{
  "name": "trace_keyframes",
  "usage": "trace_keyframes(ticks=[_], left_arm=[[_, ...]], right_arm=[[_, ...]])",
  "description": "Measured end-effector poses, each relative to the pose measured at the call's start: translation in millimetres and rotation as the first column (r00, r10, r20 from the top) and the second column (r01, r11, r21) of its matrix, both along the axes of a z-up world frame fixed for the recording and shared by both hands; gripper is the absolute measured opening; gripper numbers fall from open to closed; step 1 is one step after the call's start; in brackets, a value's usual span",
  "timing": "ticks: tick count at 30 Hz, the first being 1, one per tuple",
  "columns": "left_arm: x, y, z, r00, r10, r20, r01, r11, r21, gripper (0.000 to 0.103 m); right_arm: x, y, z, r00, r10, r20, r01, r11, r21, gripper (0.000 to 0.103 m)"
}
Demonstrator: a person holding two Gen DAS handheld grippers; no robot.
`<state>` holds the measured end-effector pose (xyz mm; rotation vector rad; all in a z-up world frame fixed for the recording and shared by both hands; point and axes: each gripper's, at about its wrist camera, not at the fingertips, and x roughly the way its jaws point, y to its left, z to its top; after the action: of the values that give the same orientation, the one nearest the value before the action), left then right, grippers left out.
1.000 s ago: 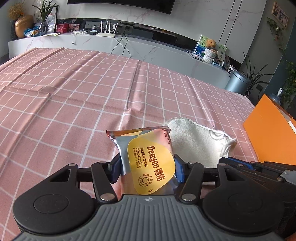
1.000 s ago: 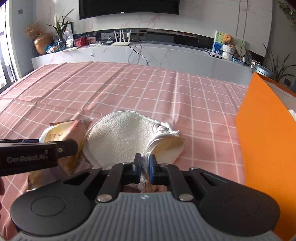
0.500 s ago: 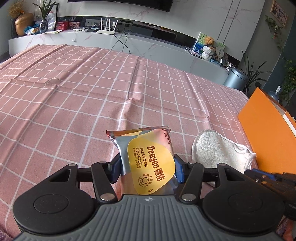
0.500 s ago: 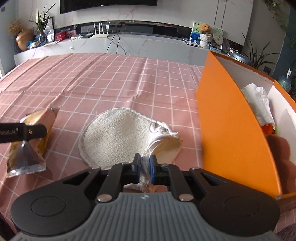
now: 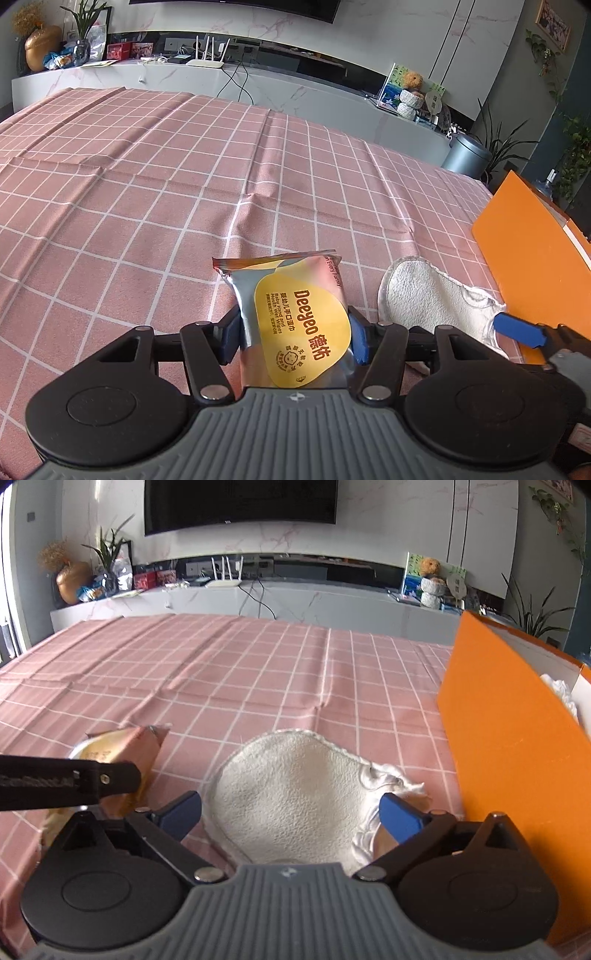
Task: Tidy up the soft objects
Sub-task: 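Grasp the Deeyeo snack packet with the left tool while the right tool grasps the cream cloth, then carry the snack packet over the box with the left tool while the right tool carries the cream cloth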
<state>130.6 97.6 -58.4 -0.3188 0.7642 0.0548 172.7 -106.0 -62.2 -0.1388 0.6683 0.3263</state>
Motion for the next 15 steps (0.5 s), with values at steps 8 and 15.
trace_keyframes(ticks=[8, 15], left_arm=[[6.9, -6.5, -2.2, 1.0, -0.02, 0.013, 0.019, 1.0, 0.011, 0.066], [9.5, -12.0, -3.7, 0.999, -0.04, 0.018, 0.039, 0.999, 0.038, 0.066]], right_arm=[[15.4, 2.9, -15.4, 0.998, -0.01, -0.054, 0.011, 1.0, 0.013, 0.083], [14.8, -2.7, -11.7, 0.999, -0.015, -0.039, 0.015, 1.0, 0.016, 0.045]])
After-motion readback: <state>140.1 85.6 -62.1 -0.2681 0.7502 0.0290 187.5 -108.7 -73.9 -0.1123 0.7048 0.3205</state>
